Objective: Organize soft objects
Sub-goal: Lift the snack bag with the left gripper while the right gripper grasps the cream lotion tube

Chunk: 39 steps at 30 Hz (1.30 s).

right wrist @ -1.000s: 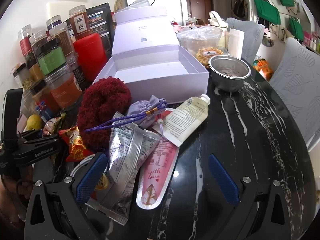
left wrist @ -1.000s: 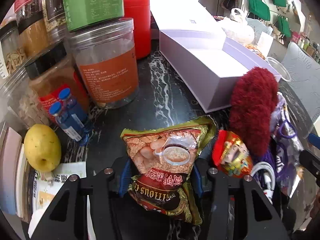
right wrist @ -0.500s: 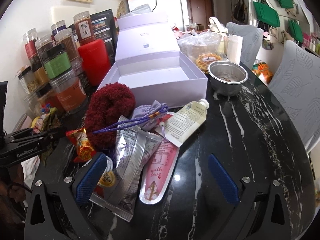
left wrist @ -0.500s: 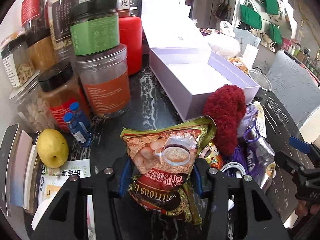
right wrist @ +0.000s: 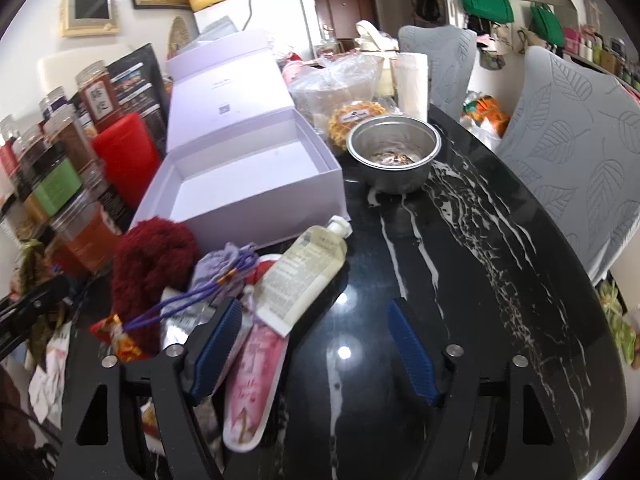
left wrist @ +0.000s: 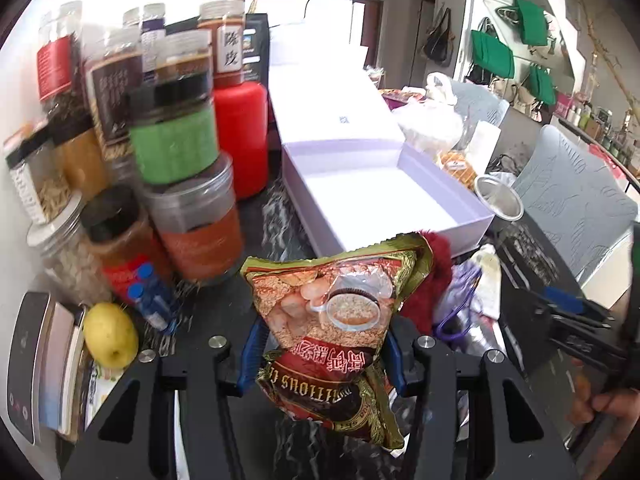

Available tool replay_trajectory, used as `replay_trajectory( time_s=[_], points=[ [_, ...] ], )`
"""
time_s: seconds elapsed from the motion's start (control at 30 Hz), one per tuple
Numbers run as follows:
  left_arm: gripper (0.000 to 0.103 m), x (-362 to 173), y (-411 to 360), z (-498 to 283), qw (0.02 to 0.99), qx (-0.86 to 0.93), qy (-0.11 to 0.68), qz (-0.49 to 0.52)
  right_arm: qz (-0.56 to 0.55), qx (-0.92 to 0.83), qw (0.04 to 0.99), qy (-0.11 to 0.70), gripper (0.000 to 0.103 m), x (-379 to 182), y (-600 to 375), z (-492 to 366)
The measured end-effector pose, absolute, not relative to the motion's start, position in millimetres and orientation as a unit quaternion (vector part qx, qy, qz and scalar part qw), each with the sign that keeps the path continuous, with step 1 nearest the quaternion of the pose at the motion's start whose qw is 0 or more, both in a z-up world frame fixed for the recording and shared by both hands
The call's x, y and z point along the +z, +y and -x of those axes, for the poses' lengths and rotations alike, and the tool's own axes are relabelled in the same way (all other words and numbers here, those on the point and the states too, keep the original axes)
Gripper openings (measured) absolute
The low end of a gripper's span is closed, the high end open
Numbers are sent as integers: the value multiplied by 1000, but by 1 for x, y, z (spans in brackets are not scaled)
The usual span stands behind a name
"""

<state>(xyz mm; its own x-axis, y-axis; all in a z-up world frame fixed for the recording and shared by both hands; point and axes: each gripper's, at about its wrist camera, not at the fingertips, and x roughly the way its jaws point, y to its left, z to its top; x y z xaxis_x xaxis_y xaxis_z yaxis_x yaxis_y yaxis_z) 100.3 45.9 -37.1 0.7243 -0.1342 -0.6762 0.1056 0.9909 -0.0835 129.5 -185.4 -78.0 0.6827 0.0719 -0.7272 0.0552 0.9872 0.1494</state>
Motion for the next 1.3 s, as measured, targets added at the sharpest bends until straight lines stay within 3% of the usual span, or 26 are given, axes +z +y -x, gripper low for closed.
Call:
replay_trajectory(
  time_s=[0.17, 0.57, 0.67, 0.87, 1.3],
  points=[
    [49, -35, 36, -113, 928, -79, 364, 20, -101, -7, 902, 419, 56, -94, -193, -154],
    [49, -51, 31, -134, 917, -86, 389, 30, -140, 25, 888, 437, 47, -113, -185, -188],
    [49, -53, 33, -133, 917, -83, 390, 30, -161, 36, 892, 420, 26, -114, -184, -186],
    [49, -54, 35, -130, 916, -81, 392, 30, -134, 7, 920, 369, 10, -95, -186, -165],
    [49, -47, 22, -106, 918, -107, 381, 20, -125, -2, 928, 350, 10, -76, -206, -113]
  ],
)
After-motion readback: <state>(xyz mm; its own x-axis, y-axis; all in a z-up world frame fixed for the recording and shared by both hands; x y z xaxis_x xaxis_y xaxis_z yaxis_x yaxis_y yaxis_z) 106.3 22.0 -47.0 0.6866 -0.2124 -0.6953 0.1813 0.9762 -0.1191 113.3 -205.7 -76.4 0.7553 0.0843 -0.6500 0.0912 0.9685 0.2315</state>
